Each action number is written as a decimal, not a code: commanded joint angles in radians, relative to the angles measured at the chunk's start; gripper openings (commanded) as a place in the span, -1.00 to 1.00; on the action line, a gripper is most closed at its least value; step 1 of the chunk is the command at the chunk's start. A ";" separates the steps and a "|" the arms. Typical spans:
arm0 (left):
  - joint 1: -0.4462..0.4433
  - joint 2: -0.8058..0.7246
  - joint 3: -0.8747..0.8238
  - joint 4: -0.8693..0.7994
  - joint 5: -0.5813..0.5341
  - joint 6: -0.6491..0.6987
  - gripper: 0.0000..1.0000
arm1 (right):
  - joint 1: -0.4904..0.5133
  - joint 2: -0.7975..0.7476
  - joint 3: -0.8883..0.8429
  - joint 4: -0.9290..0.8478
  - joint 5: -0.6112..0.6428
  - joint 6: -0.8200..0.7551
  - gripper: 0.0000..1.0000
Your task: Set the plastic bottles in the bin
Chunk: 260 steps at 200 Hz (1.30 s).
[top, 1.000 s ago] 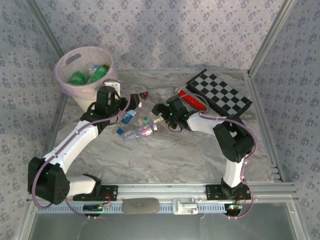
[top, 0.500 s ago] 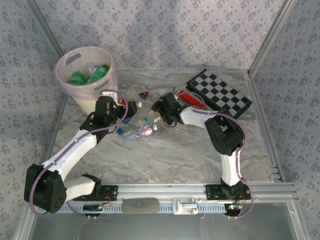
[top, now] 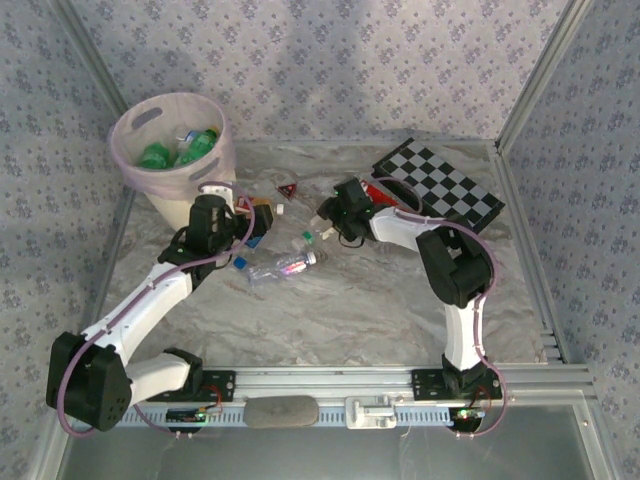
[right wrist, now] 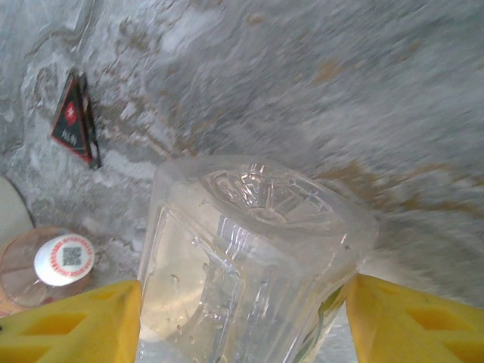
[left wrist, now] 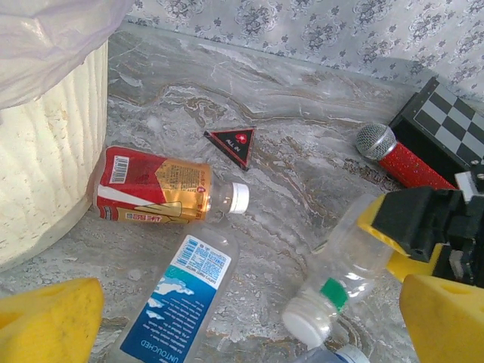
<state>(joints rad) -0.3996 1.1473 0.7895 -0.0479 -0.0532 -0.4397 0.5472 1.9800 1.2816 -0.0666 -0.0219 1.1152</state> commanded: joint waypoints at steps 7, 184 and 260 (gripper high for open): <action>0.004 0.008 0.013 0.034 0.016 -0.020 1.00 | -0.056 -0.049 -0.065 -0.150 0.038 -0.115 0.41; 0.001 0.058 0.047 0.011 0.078 -0.069 1.00 | -0.133 -0.045 -0.059 -0.217 0.017 -0.235 0.72; -0.004 0.060 0.047 0.006 0.091 -0.079 1.00 | -0.132 -0.068 -0.080 -0.160 0.024 -0.227 0.30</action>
<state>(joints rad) -0.3996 1.2251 0.7937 -0.0486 0.0143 -0.5072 0.4110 1.9152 1.2118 -0.2508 0.0036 0.8772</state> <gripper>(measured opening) 0.998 0.683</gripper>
